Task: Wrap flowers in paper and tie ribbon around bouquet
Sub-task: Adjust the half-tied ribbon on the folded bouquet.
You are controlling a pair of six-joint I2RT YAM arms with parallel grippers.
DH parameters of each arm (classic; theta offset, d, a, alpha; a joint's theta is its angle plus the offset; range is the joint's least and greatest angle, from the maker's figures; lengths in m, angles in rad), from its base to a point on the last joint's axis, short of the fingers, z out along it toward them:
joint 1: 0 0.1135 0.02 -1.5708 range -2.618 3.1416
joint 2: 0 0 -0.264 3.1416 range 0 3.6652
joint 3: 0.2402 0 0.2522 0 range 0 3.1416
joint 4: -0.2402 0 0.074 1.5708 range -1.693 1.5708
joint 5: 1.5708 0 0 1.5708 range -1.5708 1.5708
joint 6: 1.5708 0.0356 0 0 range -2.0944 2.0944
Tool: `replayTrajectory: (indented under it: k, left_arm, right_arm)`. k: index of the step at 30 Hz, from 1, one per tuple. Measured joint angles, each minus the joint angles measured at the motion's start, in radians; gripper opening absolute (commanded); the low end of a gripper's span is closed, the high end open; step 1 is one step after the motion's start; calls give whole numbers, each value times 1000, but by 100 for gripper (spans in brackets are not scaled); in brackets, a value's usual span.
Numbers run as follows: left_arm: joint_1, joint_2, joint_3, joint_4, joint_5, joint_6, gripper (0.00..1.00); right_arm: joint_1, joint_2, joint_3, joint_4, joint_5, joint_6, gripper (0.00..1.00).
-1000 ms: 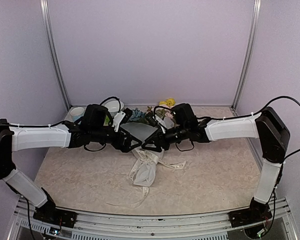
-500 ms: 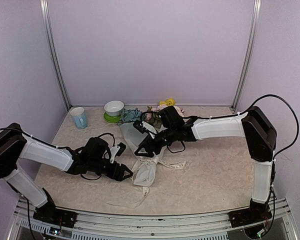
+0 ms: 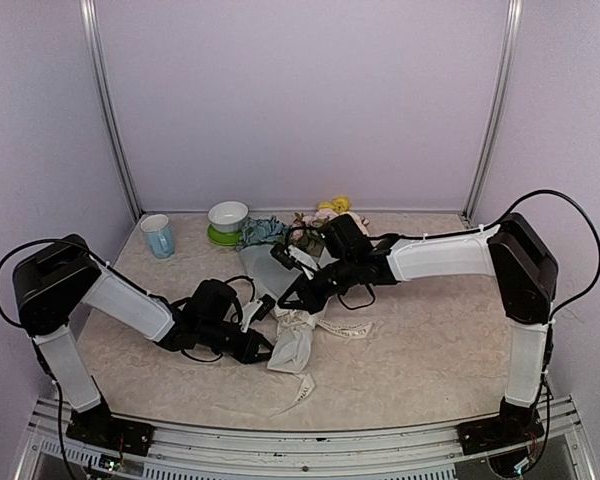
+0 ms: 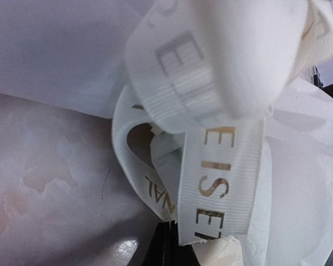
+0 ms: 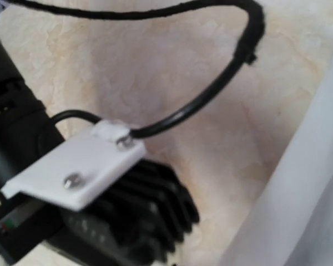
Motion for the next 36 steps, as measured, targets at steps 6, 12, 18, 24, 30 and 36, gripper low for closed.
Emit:
replayTrajectory:
  k: [6, 12, 18, 24, 30, 36]
  left_arm:
    - [5, -31, -26, -18, 7, -1, 0]
    - [5, -48, -34, -38, 6, 1, 0]
    - [-10, -113, -53, -53, -40, 48, 51]
    - [-113, -114, 19, -87, -131, 155, 72]
    - [-172, -55, 74, -117, -183, 230, 89]
    - [-246, -27, 100, -148, -227, 301, 90]
  right_arm:
    - [-56, -101, -127, 79, -34, 82, 0]
    - [-91, -136, -151, 113, -51, 115, 0]
    - [-92, -136, -153, 122, -64, 124, 0]
    - [-103, -138, -165, 127, -63, 129, 0]
    - [-111, -167, -185, 126, -50, 129, 0]
    - [-142, -195, -185, 117, -35, 122, 0]
